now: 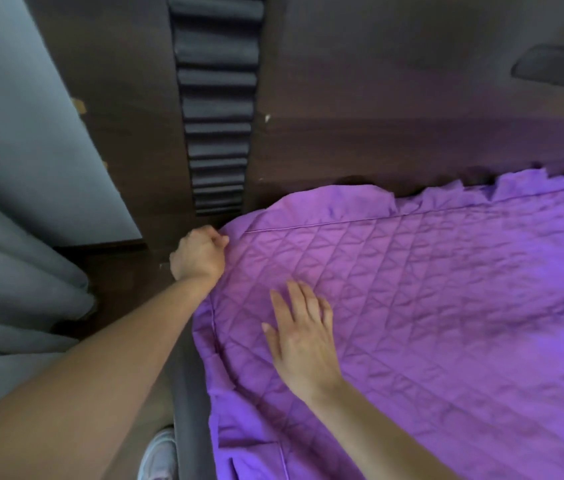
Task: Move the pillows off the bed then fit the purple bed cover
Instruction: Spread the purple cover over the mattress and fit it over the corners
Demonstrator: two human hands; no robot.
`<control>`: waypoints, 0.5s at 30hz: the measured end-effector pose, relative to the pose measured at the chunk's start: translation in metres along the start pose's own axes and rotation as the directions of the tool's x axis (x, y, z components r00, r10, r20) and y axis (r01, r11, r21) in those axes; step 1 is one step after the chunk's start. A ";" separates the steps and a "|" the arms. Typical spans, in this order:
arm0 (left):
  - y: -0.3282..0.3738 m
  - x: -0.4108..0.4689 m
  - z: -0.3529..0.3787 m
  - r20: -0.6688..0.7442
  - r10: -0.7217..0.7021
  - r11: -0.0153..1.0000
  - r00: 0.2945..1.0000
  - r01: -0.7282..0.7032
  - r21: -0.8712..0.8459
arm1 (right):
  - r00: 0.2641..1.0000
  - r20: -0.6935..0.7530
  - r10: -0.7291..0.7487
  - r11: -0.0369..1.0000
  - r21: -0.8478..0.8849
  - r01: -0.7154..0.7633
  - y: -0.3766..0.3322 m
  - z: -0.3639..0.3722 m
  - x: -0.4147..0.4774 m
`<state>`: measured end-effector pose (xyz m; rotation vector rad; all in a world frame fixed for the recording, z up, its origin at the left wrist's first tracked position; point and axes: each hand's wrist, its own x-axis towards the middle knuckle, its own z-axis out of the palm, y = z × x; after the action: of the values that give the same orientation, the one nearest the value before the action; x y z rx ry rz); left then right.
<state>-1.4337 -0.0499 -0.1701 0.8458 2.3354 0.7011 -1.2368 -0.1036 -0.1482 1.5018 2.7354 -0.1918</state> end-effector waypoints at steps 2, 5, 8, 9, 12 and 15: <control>0.001 0.001 0.000 -0.029 0.001 1.000 1.000 0.000 0.029 | 1.000 0.014 0.019 1.000 0.012 -0.019 0.008 0.001 -0.006; -0.002 -0.002 0.005 0.117 0.025 0.992 0.993 -0.039 0.121 | 0.998 0.043 0.049 0.999 -0.004 -0.049 0.019 0.004 -0.008; 0.007 -0.001 0.011 0.042 0.025 0.988 0.999 -0.031 0.153 | 0.993 0.072 0.097 0.995 -0.023 -0.095 0.031 0.004 0.000; 0.010 0.001 0.009 -0.023 0.001 0.994 1.000 0.001 0.111 | 0.992 0.079 0.104 0.994 -0.026 -0.102 0.034 0.004 0.004; 0.012 0.015 0.003 -0.156 -0.127 0.992 0.980 0.128 -0.005 | 0.991 0.076 0.114 0.993 -0.043 -0.111 0.044 0.003 0.010; -0.003 0.025 -0.002 -0.214 -0.289 0.955 0.933 0.298 0.007 | 0.987 0.087 0.132 0.991 -0.045 -0.129 0.053 0.001 0.010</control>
<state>-1.4526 -0.0348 -0.1784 0.4370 2.5995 0.6430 -1.1971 -0.0674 -0.1551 1.6132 2.5467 -0.1971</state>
